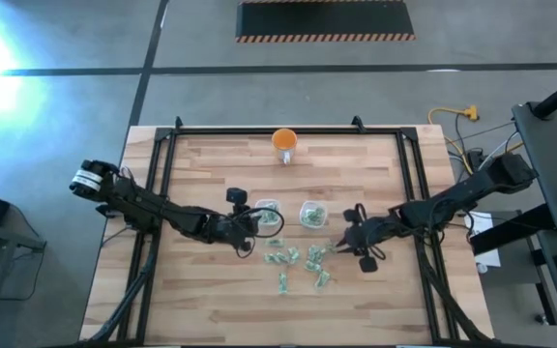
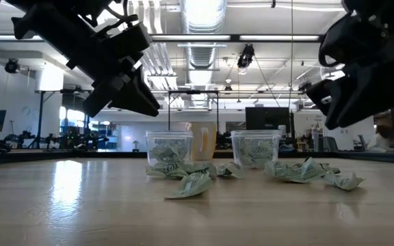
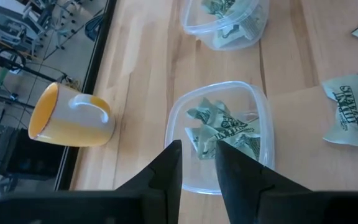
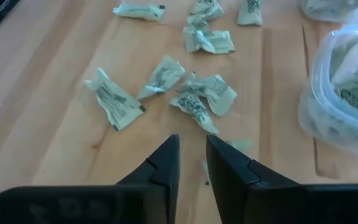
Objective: Pick and place Stevia / Truvia into bins
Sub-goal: Put the green stevia packet into the right transparent container
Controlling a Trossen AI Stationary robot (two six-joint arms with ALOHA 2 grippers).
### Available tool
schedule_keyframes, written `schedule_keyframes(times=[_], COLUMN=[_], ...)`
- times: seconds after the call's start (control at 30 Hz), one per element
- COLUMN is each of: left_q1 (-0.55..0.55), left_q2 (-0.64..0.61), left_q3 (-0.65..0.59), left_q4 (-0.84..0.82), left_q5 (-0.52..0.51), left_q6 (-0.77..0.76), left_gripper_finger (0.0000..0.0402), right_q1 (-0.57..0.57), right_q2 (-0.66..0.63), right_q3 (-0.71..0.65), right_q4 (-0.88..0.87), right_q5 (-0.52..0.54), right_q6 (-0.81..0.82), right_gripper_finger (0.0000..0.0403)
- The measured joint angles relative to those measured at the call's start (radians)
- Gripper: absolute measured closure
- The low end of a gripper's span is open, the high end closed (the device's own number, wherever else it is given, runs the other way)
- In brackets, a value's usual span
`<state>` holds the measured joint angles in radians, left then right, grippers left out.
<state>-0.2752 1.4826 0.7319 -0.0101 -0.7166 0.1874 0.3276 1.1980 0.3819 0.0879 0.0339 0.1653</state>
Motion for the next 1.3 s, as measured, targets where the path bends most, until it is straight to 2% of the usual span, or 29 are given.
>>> schedule_keyframes(times=[0.2,0.47,0.67,0.97,1.3], left_q1=[-0.001,-0.005,-0.007,-0.011,-0.02], left_q2=[0.0,0.0,0.0,0.0,-0.002], left_q3=[0.0,0.0,0.003,0.001,0.0], left_q4=[-0.001,-0.009,-0.024,-0.028,-0.04], left_q5=[0.0,0.0,0.0,0.0,0.0], left_q6=[-0.001,-0.025,-0.027,-0.027,-0.043], left_gripper_finger=[0.0322,0.0322,0.0322,0.0322,0.0322], right_q1=[0.0,0.0,0.0,-0.001,-0.042], right_q2=[0.0,0.0,0.06,0.241,0.318], right_q3=[-0.062,-0.116,-0.127,-0.034,0.009], right_q4=[0.078,0.205,0.263,0.263,0.204], right_q5=[0.067,0.071,0.074,0.074,0.07], right_q6=[0.042,0.045,0.04,-0.033,-0.034], right_gripper_finger=[0.0281,0.0241,0.0234,0.0234,0.0238])
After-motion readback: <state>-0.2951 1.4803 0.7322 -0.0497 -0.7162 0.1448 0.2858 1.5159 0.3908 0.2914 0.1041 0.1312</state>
